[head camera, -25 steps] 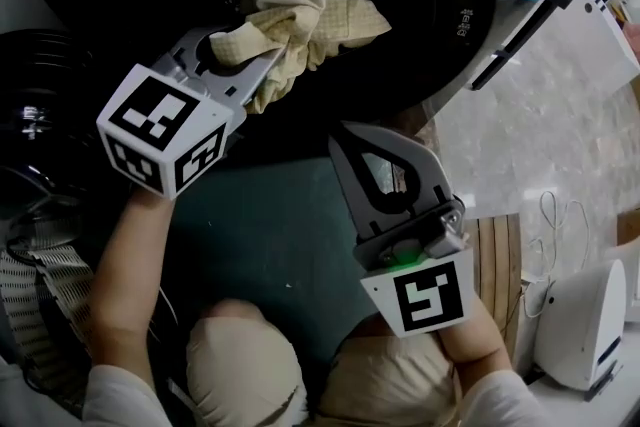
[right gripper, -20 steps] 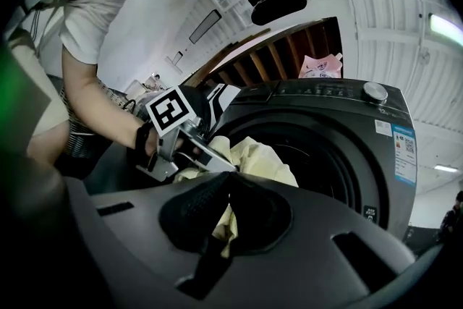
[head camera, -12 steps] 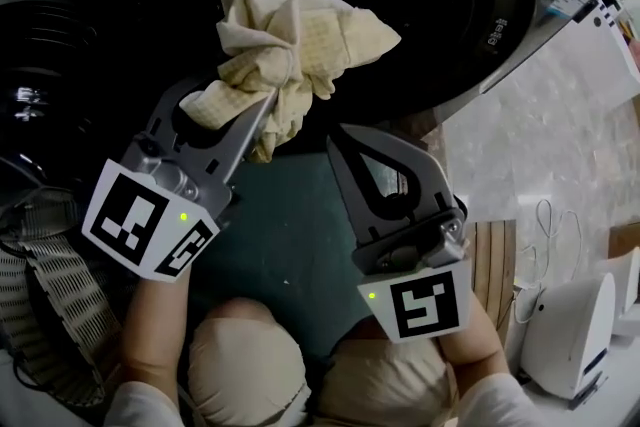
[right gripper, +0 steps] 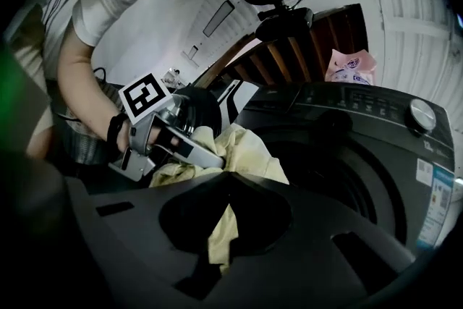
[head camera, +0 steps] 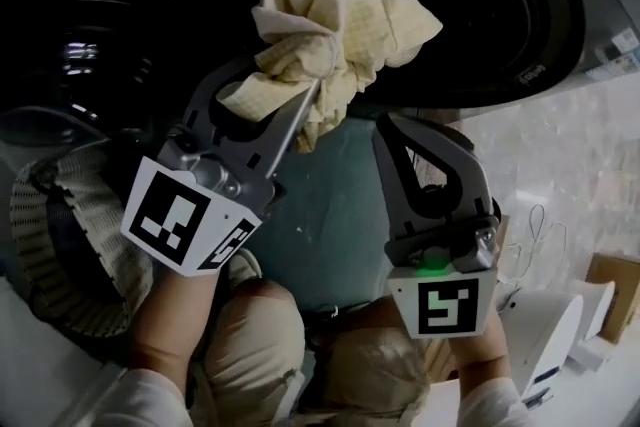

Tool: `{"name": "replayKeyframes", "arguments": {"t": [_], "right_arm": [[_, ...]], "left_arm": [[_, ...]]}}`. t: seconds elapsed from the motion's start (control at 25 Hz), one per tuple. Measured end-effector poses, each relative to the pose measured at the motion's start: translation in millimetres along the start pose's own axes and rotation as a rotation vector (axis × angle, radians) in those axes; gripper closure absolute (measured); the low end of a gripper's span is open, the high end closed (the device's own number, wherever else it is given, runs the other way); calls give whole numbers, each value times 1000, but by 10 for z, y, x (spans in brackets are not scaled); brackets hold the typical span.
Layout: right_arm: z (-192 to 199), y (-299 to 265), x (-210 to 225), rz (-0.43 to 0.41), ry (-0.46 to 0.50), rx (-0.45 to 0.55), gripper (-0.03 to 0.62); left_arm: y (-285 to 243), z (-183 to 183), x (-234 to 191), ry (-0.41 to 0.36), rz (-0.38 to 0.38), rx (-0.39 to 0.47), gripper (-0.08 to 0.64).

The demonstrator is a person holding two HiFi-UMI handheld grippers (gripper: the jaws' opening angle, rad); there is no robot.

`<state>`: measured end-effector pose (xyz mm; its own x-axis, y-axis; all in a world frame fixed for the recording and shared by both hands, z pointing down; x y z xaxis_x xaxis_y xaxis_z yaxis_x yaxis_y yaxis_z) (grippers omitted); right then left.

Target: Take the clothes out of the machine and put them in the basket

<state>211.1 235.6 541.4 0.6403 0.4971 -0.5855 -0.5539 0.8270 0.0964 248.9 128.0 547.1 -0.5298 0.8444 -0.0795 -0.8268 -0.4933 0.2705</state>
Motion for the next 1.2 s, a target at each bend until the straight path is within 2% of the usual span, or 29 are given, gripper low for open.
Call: {"name": "replayKeyframes", "arguments": {"t": [0.16, 0.32, 0.48, 0.72, 0.88, 0.96, 1.08, 1.2], "right_arm": [[-741, -273, 123, -66, -80, -6, 580], [-1094, -488, 211, -139, -133, -33, 580], [-1681, -643, 232, -260, -184, -31, 580], [-2946, -901, 244, -437, -201, 55, 580], [-3677, -1005, 280, -495, -338, 45, 580], [-4085, -1123, 200, -534, -372, 62, 580], [-4577, -1388, 13, -637, -357, 86, 580], [-5015, -1615, -297, -682, -380, 60, 580]], "left_arm": [[275, -584, -29, 59, -71, -72, 460], [350, -948, -13, 117, -121, -109, 462], [562, -1545, 7, 132, -226, -119, 462], [1229, -2830, 3, 80, -445, -99, 462], [1718, -3588, 54, 36, -586, -91, 462], [2052, -3942, 39, 24, -666, -72, 462], [2555, -4333, -46, 0, -807, -7, 462], [3134, -4515, -112, -6, -882, -34, 462]]}}
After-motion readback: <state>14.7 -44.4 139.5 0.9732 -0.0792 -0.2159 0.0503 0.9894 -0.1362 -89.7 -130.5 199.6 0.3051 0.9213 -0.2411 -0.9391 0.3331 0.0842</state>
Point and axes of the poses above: the fingertips, and each gripper's own axes: y backward along the fingers, x to its right, z out of its underside, the point moved 3 cm from there along y, backward along the fingers, and after that the axes turned 10 degrees about x, right-handed, at the moved point
